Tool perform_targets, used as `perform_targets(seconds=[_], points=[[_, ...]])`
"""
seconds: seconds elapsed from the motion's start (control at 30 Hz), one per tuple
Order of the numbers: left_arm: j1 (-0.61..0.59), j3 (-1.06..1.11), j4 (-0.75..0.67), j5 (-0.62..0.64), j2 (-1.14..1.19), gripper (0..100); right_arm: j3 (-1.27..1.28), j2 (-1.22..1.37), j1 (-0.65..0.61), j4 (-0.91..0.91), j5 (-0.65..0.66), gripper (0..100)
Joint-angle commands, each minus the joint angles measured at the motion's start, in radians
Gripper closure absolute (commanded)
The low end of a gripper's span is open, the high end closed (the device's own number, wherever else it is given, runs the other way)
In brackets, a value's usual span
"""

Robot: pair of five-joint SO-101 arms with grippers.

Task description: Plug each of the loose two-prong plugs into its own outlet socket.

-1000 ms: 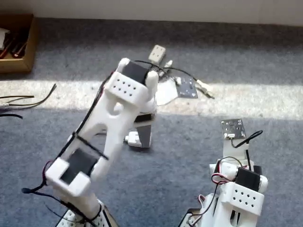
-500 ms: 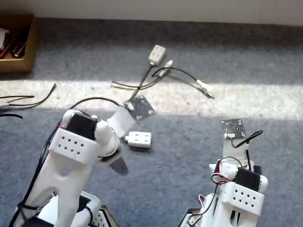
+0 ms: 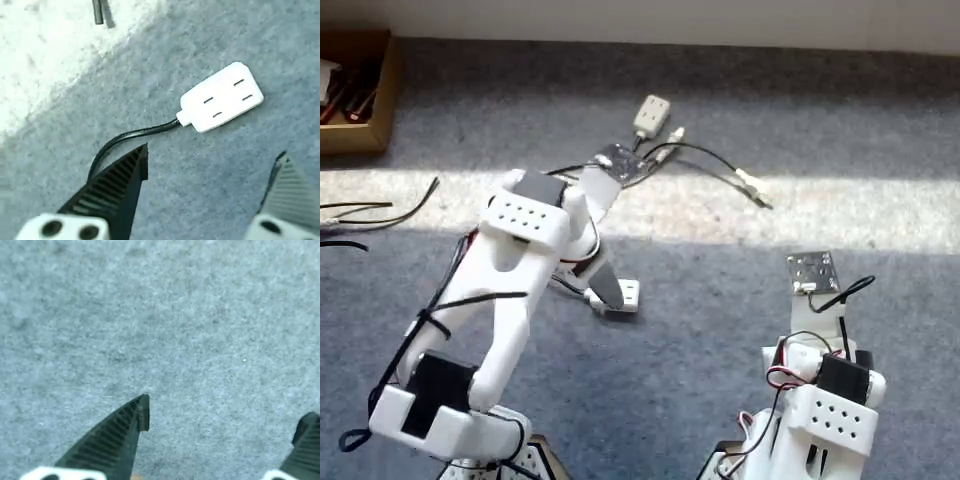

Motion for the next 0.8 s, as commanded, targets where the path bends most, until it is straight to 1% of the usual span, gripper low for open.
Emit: perform_targets(seconds=[0.0, 0.03, 0.17, 0.27, 0.4, 0.47, 0.6, 0.67, 0.77], points=[[0.007, -0.047, -0.008, -0.285, 0.067, 61, -0.002, 0.010, -0.010, -0.002, 0.008, 56.6], [0.007, -0.050, -0.011, -0.333, 0.094, 61, -0.002, 0.010, -0.010, -0.002, 0.008, 56.6], [0.012, -0.051, -0.034, -0.361, 0.157, 61, -0.001, 0.008, -0.010, -0.002, 0.009, 56.6], [0.005, -0.048, -0.041, -0.459, 0.185, 61, -0.001, 0.008, -0.010, -0.002, 0.012, 56.6], [0.010, -0.051, -0.044, -0.508, 0.183, 61, -0.001, 0.008, -0.010, -0.002, 0.012, 56.6], [0.013, -0.051, -0.083, -0.543, 0.183, 61, -0.001, 0.008, -0.010, -0.002, 0.012, 56.6], [0.015, -0.045, -0.207, -0.589, 0.191, 61, -0.001, 0.008, -0.010, -0.002, 0.012, 56.6], [0.045, -0.044, -0.252, -0.598, 0.191, 61, -0.001, 0.008, -0.010, -0.002, 0.012, 56.6], [0.124, -0.041, -0.255, -0.597, 0.191, 61, -0.001, 0.008, -0.012, -0.002, 0.012, 56.6]])
